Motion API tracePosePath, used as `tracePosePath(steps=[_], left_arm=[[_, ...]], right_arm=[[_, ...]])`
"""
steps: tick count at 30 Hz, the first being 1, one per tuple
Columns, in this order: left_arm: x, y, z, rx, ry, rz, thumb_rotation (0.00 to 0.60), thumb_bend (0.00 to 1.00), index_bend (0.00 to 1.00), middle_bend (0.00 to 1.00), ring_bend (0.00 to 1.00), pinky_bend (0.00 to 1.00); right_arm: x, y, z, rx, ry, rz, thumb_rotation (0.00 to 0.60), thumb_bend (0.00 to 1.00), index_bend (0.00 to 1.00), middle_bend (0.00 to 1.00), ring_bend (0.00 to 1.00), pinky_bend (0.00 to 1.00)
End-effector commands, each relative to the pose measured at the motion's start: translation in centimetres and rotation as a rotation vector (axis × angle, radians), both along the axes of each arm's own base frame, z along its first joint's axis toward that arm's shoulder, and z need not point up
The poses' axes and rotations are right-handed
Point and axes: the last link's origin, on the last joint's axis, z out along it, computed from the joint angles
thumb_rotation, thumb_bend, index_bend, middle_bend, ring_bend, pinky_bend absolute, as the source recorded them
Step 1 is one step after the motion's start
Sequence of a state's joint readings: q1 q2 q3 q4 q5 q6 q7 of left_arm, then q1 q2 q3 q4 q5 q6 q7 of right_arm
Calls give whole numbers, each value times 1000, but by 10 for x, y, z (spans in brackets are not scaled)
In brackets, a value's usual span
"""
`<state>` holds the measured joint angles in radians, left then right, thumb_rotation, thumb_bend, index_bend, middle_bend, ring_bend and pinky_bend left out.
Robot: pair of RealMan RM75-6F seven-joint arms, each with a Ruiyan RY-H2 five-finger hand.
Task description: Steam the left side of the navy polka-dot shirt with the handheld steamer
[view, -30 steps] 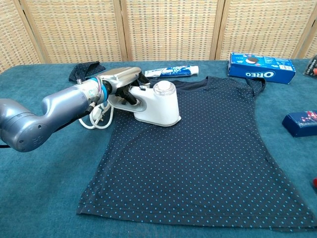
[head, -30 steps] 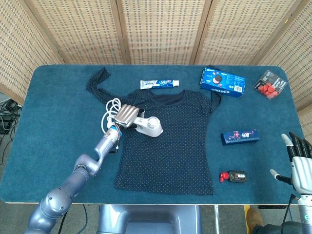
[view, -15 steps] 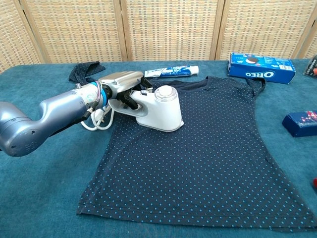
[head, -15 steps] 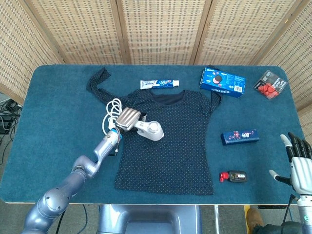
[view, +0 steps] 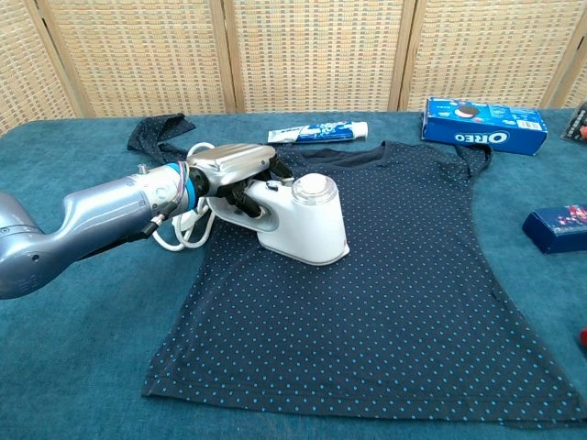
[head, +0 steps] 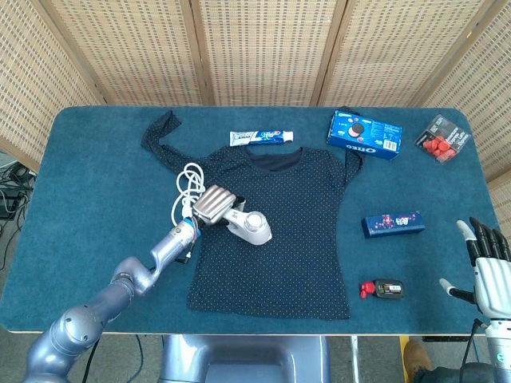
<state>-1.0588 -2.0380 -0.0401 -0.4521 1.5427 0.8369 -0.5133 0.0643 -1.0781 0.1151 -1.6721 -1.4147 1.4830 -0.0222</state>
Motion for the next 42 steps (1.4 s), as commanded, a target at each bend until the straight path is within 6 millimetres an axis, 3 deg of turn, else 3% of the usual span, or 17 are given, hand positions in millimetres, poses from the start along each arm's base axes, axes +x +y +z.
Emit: tracePosePath(steps=[1, 21, 42], left_arm=[[1, -5, 0, -20, 11, -36, 600, 730, 1000, 913, 817, 942], [10, -50, 2, -76, 49, -278, 600, 729, 1000, 913, 818, 941], [11, -95, -4, -149, 39, -425, 600, 729, 1000, 913, 817, 942]], right_arm=[[0, 0, 0, 2, 0, 0, 600, 0, 28, 0, 0, 0], [3, 2, 1, 0, -7, 13, 600, 0, 28, 0, 0, 0], [6, 5, 2, -5, -10, 27, 600, 0, 27, 0, 0, 0]])
